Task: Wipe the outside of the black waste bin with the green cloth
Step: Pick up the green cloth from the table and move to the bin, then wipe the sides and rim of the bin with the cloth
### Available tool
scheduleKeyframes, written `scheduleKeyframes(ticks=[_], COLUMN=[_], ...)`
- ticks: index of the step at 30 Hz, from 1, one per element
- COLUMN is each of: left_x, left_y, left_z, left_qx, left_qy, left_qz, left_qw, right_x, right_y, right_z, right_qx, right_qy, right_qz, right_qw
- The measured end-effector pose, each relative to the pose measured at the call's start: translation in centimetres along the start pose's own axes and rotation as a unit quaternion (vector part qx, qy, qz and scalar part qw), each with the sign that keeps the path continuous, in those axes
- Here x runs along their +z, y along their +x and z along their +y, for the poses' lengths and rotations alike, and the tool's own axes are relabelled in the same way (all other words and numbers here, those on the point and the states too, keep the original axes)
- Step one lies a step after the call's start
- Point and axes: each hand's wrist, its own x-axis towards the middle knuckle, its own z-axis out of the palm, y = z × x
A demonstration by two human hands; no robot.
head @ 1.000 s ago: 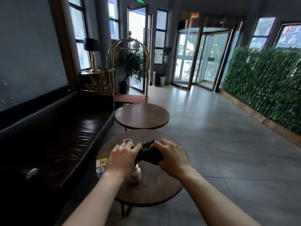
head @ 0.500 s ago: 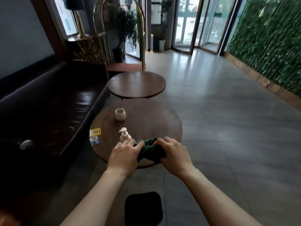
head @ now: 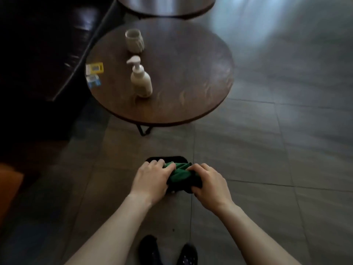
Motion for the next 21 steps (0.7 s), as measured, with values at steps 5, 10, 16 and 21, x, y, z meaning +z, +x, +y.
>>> scheduleKeyframes(ticks=[5, 10, 16, 21], left_x=[8.2, 15.7, 23.5, 27.9], left_y=[1.1, 2.7, 6.0, 8.9], left_z=[-0.8, -1.5, -1.3, -1.6], left_qx=[-0.007, -0.041, -0.139, -0.115], left_qy=[-0.024, -0.118, -0.356, -0.431], left_qz=[-0.035, -0.023, 0.022, 0.093], left_qw=[0.999, 0.992, 0.924, 0.890], right_x=[7.5, 14.6, 22.1, 26.3], right_y=[0.6, 1.9, 4.9, 8.4], right_z=[3.3, 6.3, 8.5, 9.9], right_qx=[0.035, 0.114, 0.248, 0.248], right_qy=[0.026, 0.144, 0.449, 0.608], right_qz=[-0.026, -0.019, 0.038, 0.044], right_qw=[0.999, 0.983, 0.858, 0.753])
